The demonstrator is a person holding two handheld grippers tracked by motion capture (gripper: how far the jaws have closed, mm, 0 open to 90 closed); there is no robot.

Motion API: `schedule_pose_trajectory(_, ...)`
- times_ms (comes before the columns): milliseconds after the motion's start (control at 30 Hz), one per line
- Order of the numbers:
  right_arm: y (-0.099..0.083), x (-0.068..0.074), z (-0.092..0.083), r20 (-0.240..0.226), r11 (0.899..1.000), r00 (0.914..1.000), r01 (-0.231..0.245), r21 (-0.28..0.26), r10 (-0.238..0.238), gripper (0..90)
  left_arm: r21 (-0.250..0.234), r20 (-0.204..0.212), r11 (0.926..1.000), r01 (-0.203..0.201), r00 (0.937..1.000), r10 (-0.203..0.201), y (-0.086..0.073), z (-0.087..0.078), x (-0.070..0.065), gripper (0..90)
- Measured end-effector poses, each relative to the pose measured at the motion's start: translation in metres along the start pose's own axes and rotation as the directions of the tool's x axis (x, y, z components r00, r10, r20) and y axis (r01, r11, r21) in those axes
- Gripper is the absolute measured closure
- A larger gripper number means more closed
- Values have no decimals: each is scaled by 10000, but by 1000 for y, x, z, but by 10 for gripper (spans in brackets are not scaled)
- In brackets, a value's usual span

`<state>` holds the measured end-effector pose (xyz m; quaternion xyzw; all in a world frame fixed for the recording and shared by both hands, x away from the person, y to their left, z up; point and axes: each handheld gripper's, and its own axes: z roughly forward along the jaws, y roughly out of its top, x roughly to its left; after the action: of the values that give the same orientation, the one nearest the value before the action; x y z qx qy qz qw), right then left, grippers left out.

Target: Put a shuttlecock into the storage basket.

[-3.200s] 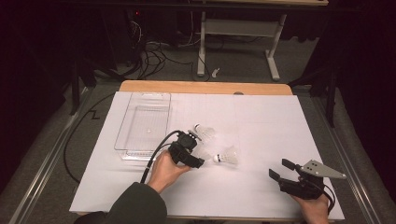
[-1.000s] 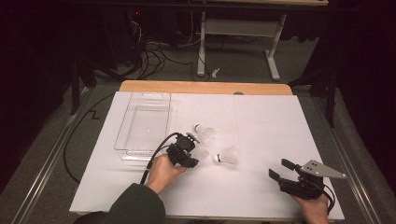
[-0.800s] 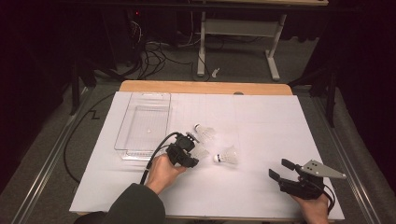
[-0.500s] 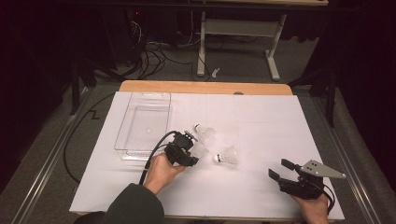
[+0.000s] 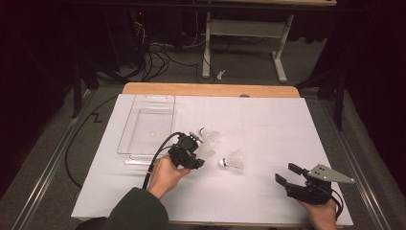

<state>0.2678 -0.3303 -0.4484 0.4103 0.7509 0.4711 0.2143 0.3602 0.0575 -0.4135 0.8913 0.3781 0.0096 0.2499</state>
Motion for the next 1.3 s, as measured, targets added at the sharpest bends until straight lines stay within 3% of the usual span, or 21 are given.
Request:
schedule_pose_trajectory(1200, 0, 0, 0, 9, 10000, 10000, 17, -10, -17, 319, -669, -102, 9976, 195, 9997, -202, 6, -26, 11, 654)
schedule_pose_trajectory(1300, 0, 0, 0, 3, 10000, 10000, 18, -2, -18, 320, -702, 62, 9972, 274, 9996, -270, 6, -27, 13, 653)
